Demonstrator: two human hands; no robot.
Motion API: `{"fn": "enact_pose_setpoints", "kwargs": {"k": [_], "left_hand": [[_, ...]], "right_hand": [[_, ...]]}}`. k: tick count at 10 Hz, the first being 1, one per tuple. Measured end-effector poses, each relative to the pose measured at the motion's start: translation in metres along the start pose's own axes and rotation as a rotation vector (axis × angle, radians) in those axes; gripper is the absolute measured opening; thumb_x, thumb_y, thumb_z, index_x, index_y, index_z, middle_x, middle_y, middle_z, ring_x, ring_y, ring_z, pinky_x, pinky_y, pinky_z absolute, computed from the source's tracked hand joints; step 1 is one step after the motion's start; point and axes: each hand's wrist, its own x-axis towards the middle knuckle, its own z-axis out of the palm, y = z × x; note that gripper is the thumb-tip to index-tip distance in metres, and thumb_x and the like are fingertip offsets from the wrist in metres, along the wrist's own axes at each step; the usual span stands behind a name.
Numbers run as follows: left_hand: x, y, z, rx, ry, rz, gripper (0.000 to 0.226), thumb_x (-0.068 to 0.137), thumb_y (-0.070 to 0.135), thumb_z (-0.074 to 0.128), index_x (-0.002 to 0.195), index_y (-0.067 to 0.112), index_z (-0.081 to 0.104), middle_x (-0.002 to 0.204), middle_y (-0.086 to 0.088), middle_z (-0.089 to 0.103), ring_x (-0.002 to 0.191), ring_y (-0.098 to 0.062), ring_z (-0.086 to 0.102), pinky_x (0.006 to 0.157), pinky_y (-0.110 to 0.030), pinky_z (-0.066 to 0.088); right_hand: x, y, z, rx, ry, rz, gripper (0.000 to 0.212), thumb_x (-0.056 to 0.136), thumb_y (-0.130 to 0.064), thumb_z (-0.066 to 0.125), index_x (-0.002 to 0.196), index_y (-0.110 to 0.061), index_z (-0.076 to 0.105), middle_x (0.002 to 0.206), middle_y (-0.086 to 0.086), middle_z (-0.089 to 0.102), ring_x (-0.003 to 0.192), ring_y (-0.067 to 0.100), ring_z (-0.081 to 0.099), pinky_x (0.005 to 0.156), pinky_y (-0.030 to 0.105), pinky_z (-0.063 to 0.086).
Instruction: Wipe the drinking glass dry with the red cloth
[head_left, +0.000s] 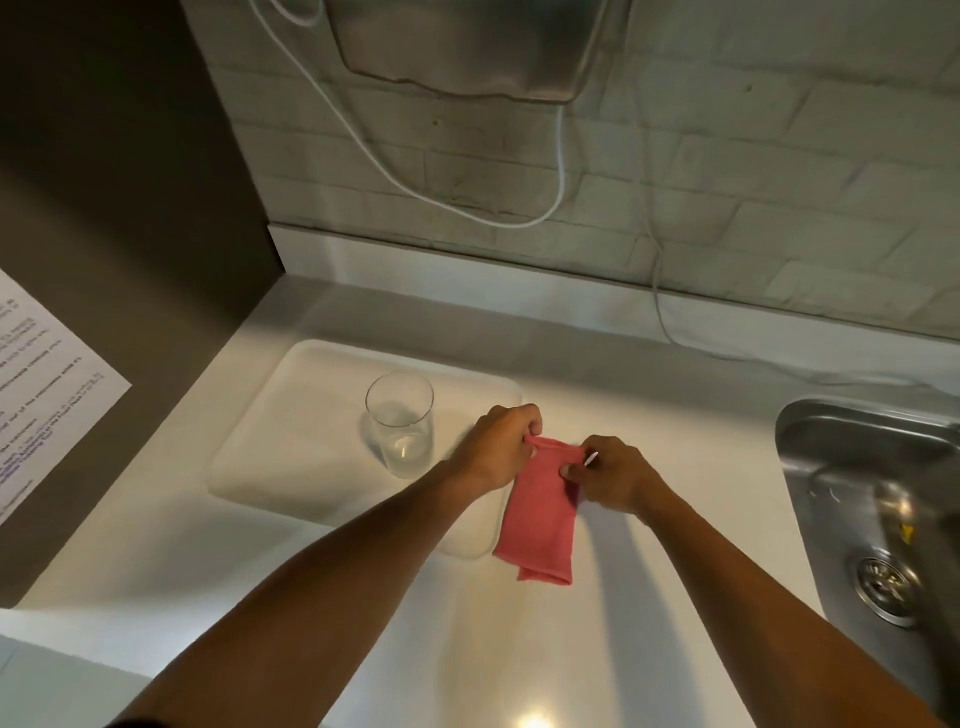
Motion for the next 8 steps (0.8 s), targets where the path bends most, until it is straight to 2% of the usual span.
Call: {"fn": "enact_pose_setpoints", "kwargs": {"k": [1, 2, 3, 4, 5, 6, 7, 8], "left_hand": [[0.015, -0.001, 0.001, 0.047, 0.008, 0.028, 0.013, 0.097, 0.003, 0.066, 0.107, 0.011, 0.063, 0.103, -0.014, 0.074, 0.092, -0.034, 0.070, 0.084, -0.052, 0.060], [0.022, 0.000, 0.007, 0.099, 0.044, 0.068, 0.030, 0.100, 0.001, 0.060, 0.128, 0.013, 0.056, 0.119, -0.014, 0.072, 0.100, -0.031, 0.069, 0.088, -0.050, 0.061], [0.019, 0.004, 0.016, 0.154, 0.094, 0.090, 0.052, 0.102, 0.000, 0.057, 0.151, 0.013, 0.043, 0.148, -0.014, 0.056, 0.123, -0.032, 0.061, 0.102, -0.047, 0.056], [0.009, 0.007, 0.024, 0.308, 0.126, 0.200, 0.052, 0.099, 0.013, 0.069, 0.147, 0.010, 0.050, 0.148, -0.014, 0.054, 0.128, -0.031, 0.057, 0.106, -0.041, 0.052], [-0.008, 0.001, 0.030, 0.516, -0.010, 0.335, 0.047, 0.094, 0.031, 0.074, 0.135, 0.015, 0.058, 0.136, -0.006, 0.061, 0.123, -0.026, 0.059, 0.109, -0.040, 0.045], [-0.023, -0.002, 0.041, 0.669, -0.113, 0.366, 0.057, 0.088, 0.032, 0.080, 0.136, 0.012, 0.059, 0.142, -0.010, 0.060, 0.133, -0.029, 0.053, 0.120, -0.044, 0.033], [-0.030, 0.001, 0.042, 0.698, -0.150, 0.337, 0.082, 0.079, 0.039, 0.089, 0.144, 0.006, 0.051, 0.146, -0.014, 0.057, 0.136, -0.031, 0.051, 0.123, -0.044, 0.032], [-0.038, 0.018, 0.033, 0.528, -0.100, 0.303, 0.087, 0.086, 0.038, 0.084, 0.153, 0.001, 0.041, 0.159, -0.018, 0.047, 0.149, -0.033, 0.041, 0.129, -0.043, 0.024]], "right_hand": [[0.010, -0.001, -0.002, -0.040, 0.040, 0.013, 0.018, 0.092, -0.035, 0.066, 0.098, -0.018, 0.063, 0.096, 0.008, 0.073, 0.089, 0.028, 0.070, 0.085, 0.041, 0.057], [0.016, -0.003, 0.002, -0.116, 0.117, 0.029, 0.022, 0.096, -0.036, 0.061, 0.105, -0.016, 0.061, 0.095, 0.008, 0.073, 0.084, 0.028, 0.070, 0.081, 0.040, 0.058], [0.016, -0.003, 0.010, -0.163, 0.234, 0.041, 0.029, 0.099, -0.036, 0.055, 0.118, -0.015, 0.048, 0.097, 0.009, 0.070, 0.079, 0.029, 0.068, 0.066, 0.036, 0.053], [0.011, 0.003, 0.015, -0.144, 0.354, -0.071, 0.031, 0.099, -0.036, 0.054, 0.122, -0.018, 0.044, 0.093, 0.003, 0.065, 0.072, 0.025, 0.061, 0.058, 0.032, 0.045], [0.004, 0.015, 0.020, -0.183, 0.357, -0.341, 0.022, 0.098, -0.032, 0.054, 0.115, -0.019, 0.059, 0.102, -0.001, 0.060, 0.080, 0.021, 0.060, 0.064, 0.032, 0.051], [-0.001, 0.026, 0.028, -0.303, 0.269, -0.456, 0.024, 0.099, -0.032, 0.054, 0.112, -0.018, 0.068, 0.110, 0.003, 0.061, 0.092, 0.022, 0.059, 0.077, 0.033, 0.055], [0.004, 0.027, 0.028, -0.345, 0.281, -0.498, 0.022, 0.098, -0.032, 0.055, 0.108, -0.019, 0.071, 0.107, 0.002, 0.066, 0.090, 0.020, 0.060, 0.077, 0.028, 0.054], [0.002, 0.019, 0.023, -0.215, 0.345, -0.535, 0.009, 0.095, -0.024, 0.062, 0.094, -0.026, 0.071, 0.093, -0.008, 0.069, 0.082, 0.009, 0.061, 0.069, 0.016, 0.048]]}}
